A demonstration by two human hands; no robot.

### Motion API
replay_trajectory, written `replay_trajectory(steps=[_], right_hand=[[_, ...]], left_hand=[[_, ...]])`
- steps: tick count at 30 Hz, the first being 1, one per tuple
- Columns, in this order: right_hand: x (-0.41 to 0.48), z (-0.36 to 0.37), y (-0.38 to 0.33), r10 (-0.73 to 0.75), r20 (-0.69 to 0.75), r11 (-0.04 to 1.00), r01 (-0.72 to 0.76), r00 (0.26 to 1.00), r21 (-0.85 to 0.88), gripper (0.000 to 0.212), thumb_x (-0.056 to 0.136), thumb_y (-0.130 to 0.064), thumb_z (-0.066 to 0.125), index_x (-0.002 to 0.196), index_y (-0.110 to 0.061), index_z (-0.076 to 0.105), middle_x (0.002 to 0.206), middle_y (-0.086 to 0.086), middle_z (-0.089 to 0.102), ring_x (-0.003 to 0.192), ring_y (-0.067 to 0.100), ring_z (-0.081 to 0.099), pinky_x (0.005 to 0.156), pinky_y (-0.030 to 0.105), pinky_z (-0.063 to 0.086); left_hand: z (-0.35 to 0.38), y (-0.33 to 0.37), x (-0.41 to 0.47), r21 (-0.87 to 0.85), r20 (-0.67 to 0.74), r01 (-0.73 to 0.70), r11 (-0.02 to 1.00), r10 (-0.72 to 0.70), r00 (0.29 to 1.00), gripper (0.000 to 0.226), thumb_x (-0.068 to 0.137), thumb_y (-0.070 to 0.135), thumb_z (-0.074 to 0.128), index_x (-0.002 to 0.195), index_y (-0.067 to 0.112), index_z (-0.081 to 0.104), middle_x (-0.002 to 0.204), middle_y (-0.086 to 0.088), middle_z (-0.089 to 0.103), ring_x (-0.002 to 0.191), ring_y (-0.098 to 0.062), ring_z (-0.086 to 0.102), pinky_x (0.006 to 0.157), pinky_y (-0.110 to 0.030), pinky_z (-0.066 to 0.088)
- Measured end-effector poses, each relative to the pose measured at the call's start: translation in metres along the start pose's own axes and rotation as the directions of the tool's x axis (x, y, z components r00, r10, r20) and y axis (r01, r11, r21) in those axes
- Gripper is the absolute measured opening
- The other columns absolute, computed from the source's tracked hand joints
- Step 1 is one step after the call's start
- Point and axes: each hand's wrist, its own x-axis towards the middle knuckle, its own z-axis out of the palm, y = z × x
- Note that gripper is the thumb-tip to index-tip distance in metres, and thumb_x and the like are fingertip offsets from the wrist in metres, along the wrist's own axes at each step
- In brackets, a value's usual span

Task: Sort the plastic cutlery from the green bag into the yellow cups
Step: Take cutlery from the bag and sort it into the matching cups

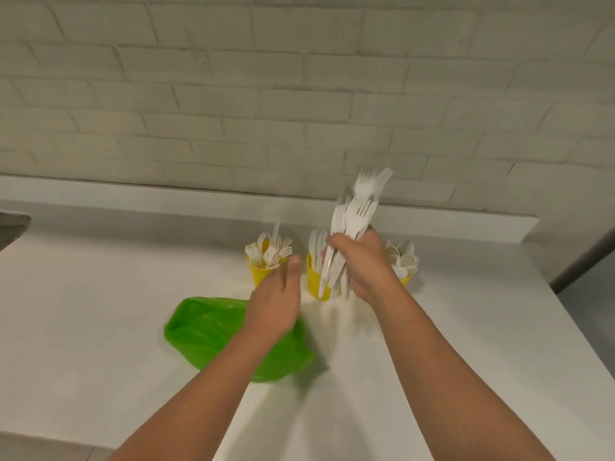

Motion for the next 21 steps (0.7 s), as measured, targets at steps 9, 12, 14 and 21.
replay_trajectory(steps=[9, 12, 14, 21], right_hand=[[-0.014, 0.013, 0.023, -0.172, -0.022, 0.982, 0.169, 0.985, -0.088, 0.033, 0.081, -0.005, 0.071, 0.112, -0.017, 0.068, 0.093, 0.002, 0.078, 0.087, 0.019, 0.076, 0.077, 0.035, 0.061], [-0.014, 0.016, 0.032, -0.177, 0.018, 0.974, 0.178, 0.984, -0.138, 0.040, 0.080, -0.011, 0.071, 0.117, -0.024, 0.068, 0.104, -0.004, 0.078, 0.100, 0.016, 0.074, 0.091, 0.044, 0.060], [-0.013, 0.015, 0.035, -0.187, 0.026, 0.973, 0.189, 0.982, -0.133, 0.042, 0.081, -0.008, 0.071, 0.119, -0.026, 0.067, 0.108, -0.007, 0.077, 0.103, 0.012, 0.073, 0.093, 0.042, 0.060], [-0.004, 0.008, 0.036, -0.162, 0.083, 0.973, 0.173, 0.983, -0.150, 0.040, 0.080, -0.006, 0.071, 0.110, -0.032, 0.070, 0.101, -0.001, 0.078, 0.097, 0.019, 0.075, 0.087, 0.048, 0.062]], left_hand=[[0.020, 0.045, 0.015, -0.779, 0.495, 0.582, 0.232, -0.342, 0.799, 0.050, 0.103, 0.051, 0.042, 0.108, 0.014, 0.076, 0.097, -0.009, 0.080, 0.085, -0.025, 0.076, 0.079, -0.036, 0.059], [0.022, 0.049, 0.021, -0.801, 0.440, 0.533, 0.272, -0.336, 0.833, 0.041, 0.104, 0.037, 0.040, 0.117, 0.022, 0.076, 0.107, -0.002, 0.080, 0.090, -0.018, 0.076, 0.077, -0.032, 0.056], [0.024, 0.047, 0.025, -0.799, 0.434, 0.526, 0.291, -0.326, 0.840, 0.042, 0.105, 0.037, 0.038, 0.118, 0.024, 0.075, 0.112, -0.001, 0.079, 0.097, -0.018, 0.074, 0.082, -0.033, 0.056], [0.019, 0.035, 0.034, -0.750, 0.385, 0.439, 0.496, -0.212, 0.898, 0.058, 0.098, 0.067, 0.042, 0.130, 0.028, 0.068, 0.127, -0.003, 0.074, 0.120, -0.022, 0.069, 0.106, -0.049, 0.051]])
